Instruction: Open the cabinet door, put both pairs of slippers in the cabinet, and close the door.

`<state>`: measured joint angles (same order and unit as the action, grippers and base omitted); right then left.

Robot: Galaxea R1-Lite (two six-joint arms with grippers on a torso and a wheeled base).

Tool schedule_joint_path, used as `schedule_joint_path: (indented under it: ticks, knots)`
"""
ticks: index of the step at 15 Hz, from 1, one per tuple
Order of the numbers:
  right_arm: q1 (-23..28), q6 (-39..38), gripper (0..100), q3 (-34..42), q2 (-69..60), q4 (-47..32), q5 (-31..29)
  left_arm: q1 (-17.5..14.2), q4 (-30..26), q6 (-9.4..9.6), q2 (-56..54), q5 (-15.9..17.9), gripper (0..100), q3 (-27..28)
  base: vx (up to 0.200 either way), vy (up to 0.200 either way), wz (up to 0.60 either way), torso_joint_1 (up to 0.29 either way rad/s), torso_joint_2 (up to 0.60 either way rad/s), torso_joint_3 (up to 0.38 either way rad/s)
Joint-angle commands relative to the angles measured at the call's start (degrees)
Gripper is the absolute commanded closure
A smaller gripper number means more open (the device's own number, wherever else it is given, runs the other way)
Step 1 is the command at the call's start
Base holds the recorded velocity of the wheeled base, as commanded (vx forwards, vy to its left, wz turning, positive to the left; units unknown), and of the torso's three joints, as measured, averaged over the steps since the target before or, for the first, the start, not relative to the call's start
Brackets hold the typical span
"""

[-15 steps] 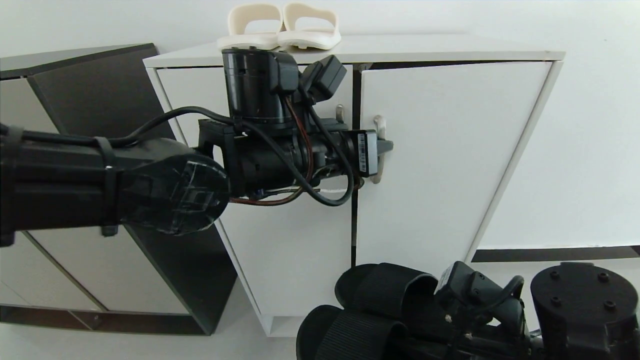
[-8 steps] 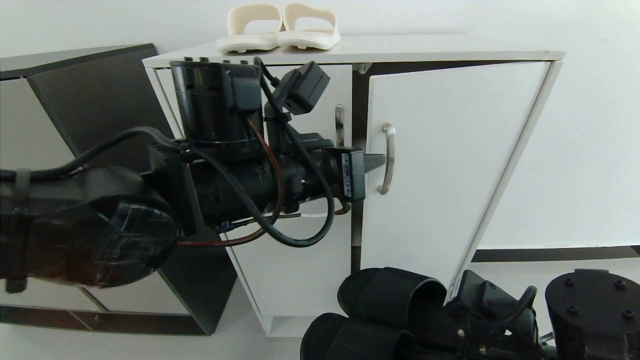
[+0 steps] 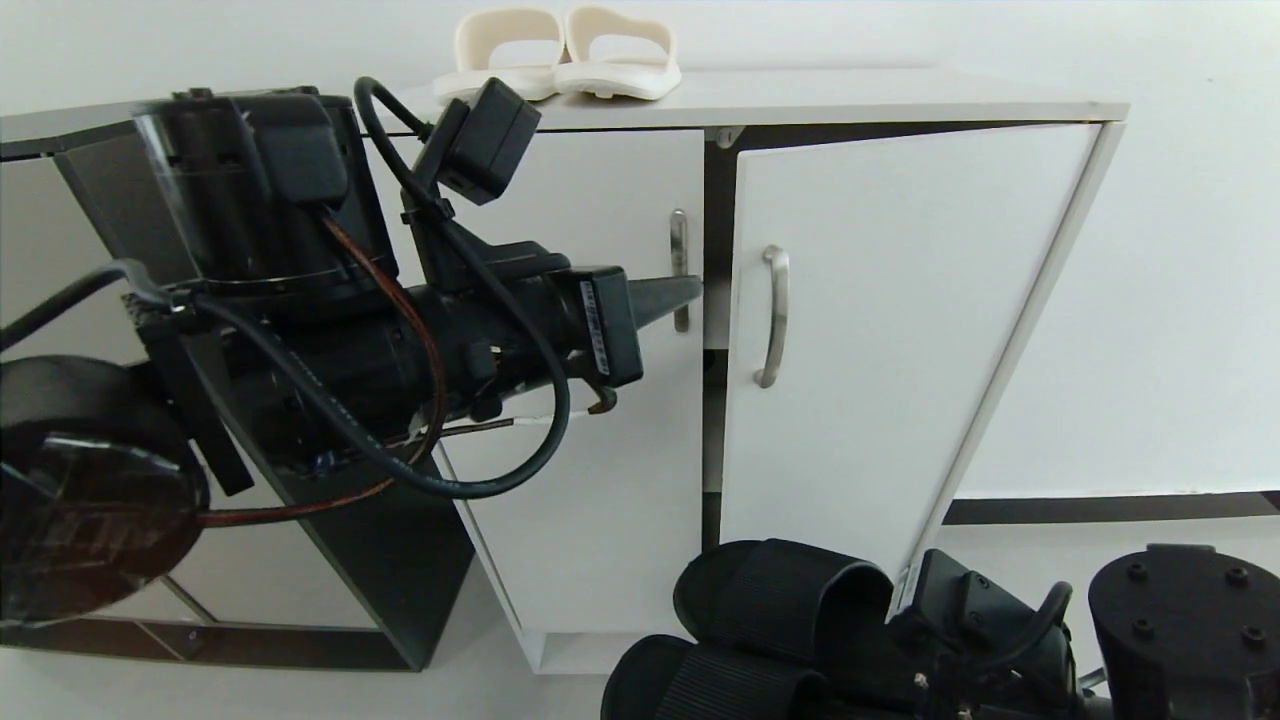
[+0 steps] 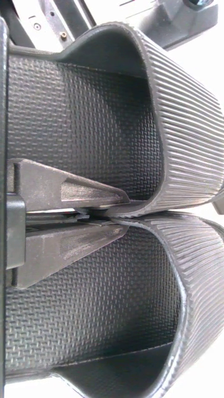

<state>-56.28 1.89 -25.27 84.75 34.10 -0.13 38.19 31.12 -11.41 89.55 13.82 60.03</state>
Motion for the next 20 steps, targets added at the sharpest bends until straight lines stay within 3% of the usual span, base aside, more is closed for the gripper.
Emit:
schedule_joint_path:
  ticks: [1,7,14,15,18,20]
  knots:
    - [-0.1,0.0,100,0.0,-0.1,0.0,0.0,-1.5,-0.1,-0.89,3.9,0.1,100,4.5,0.0,0.0,0.0,0.0,0.0,0.0]
    - [-1.5,0.0,100,1.3,-0.4,-0.1,-0.1,-1.5,-0.4,-1.33,12.7,0.0,100,13.6,0.0,0.0,0.0,0.0,0.0,0.0]
    - [-1.8,0.0,100,1.6,-0.1,-0.1,-0.1,-1.3,-0.4,-1.33,13.9,-0.5,100,15.4,-0.029,0.0,0.0,0.0,0.0,0.0]
    - [-2.3,0.0,100,2.1,0.0,-0.1,-0.1,-0.2,-0.4,-1.16,13.0,-1.2,100,14.2,-0.2,0.0,0.0,0.002,0.0,0.007]
    - [-5.4,0.0,100,4.0,-0.8,0.0,0.0,7.4,-0.5,-0.81,9.9,-3.8,100,11.8,-0.2,0.0,0.0,0.001,0.0,0.004]
    - [-6.4,0.0,100,4.3,-1.0,0.1,-0.1,10.1,-0.6,-0.19,9.4,-5.7,100,11.8,-0.2,0.0,0.0,-0.005,0.0,0.002]
